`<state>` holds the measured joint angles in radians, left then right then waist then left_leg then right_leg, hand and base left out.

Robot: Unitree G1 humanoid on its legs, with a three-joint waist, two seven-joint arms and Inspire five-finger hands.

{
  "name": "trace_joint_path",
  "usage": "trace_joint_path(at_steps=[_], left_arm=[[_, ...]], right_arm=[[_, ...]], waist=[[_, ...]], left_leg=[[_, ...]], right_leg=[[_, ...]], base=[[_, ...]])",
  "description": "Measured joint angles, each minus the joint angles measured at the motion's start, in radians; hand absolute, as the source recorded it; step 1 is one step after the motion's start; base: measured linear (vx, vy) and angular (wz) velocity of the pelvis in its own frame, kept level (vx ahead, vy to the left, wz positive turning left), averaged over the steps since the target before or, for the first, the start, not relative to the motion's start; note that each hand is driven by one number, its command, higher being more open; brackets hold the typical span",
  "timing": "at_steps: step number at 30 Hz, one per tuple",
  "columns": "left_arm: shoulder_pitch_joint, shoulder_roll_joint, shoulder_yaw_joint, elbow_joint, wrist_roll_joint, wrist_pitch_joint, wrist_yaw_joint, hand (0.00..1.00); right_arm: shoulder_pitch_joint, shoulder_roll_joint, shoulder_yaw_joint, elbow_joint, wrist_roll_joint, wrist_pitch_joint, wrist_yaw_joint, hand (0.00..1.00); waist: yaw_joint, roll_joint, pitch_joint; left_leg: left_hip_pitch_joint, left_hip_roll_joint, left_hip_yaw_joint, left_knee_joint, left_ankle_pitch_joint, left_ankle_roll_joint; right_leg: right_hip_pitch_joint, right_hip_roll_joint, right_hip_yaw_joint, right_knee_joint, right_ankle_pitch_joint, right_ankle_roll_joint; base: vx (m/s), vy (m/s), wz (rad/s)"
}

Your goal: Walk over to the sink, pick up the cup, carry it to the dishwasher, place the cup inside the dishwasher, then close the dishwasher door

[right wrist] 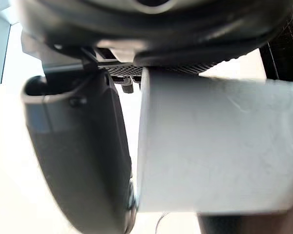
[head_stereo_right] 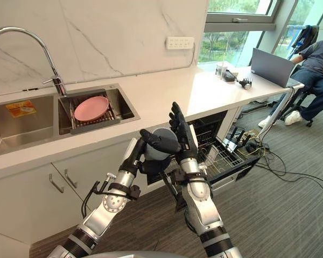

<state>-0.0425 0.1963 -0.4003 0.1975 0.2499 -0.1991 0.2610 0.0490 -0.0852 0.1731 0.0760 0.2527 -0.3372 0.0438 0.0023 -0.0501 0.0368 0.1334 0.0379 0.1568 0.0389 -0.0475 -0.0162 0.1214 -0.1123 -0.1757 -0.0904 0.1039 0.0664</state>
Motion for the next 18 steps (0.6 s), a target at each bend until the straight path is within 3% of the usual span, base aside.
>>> trace_joint_path(at_steps=[1,2,4,7,11,18], left_arm=[[0.024,0.008,0.053,0.006,0.009,-0.024,-0.003,0.00],[0.036,0.024,0.104,0.007,0.007,-0.039,-0.009,0.00],[0.039,0.055,0.177,0.007,0.005,-0.062,-0.023,0.00],[0.042,0.062,0.230,0.011,0.007,-0.075,-0.012,0.00],[0.041,0.047,0.199,0.049,0.046,-0.087,-0.006,0.00],[0.041,0.023,0.189,0.087,0.066,-0.092,0.000,0.00]], right_arm=[[0.040,-0.025,-0.084,-0.010,0.015,-0.037,0.105,1.00],[0.045,-0.077,-0.173,-0.028,0.072,-0.035,0.184,1.00],[0.030,-0.163,-0.340,-0.111,0.216,-0.005,0.248,1.00],[-0.077,-0.243,-0.473,-0.211,0.345,0.054,0.247,1.00],[-0.167,-0.280,-0.432,-0.278,0.344,0.125,0.259,1.00],[-0.163,-0.280,-0.364,-0.279,0.338,0.283,0.311,1.00]], waist=[[-0.005,-0.001,0.002],[-0.015,-0.002,0.003],[-0.020,-0.001,0.004],[-0.035,-0.001,0.004],[-0.044,-0.001,0.004],[-0.044,0.010,0.011]], left_leg=[[0.000,0.000,0.009,-0.005,0.001,-0.001],[0.006,-0.001,0.017,-0.008,0.002,0.000],[0.016,-0.001,0.022,-0.009,0.001,0.000],[0.021,0.004,0.032,-0.007,-0.002,-0.003],[0.029,0.011,0.044,-0.007,-0.005,-0.006],[0.029,0.012,0.044,-0.008,-0.006,-0.008]], right_leg=[[-0.004,0.004,0.005,0.000,0.000,0.000],[-0.003,0.004,0.011,0.001,0.001,0.001],[0.005,0.005,0.017,0.005,0.002,0.002],[0.002,0.010,0.028,0.005,0.002,0.002],[0.002,0.017,0.040,0.000,0.001,0.001],[0.000,0.019,0.039,0.003,0.000,0.000]], base=[[0.01,0.002,-0.20],[0.01,0.005,-0.19],[0.01,0.014,-0.11],[0.00,-0.001,-0.10],[-0.03,-0.014,-0.10],[0.00,-0.002,-0.01]])
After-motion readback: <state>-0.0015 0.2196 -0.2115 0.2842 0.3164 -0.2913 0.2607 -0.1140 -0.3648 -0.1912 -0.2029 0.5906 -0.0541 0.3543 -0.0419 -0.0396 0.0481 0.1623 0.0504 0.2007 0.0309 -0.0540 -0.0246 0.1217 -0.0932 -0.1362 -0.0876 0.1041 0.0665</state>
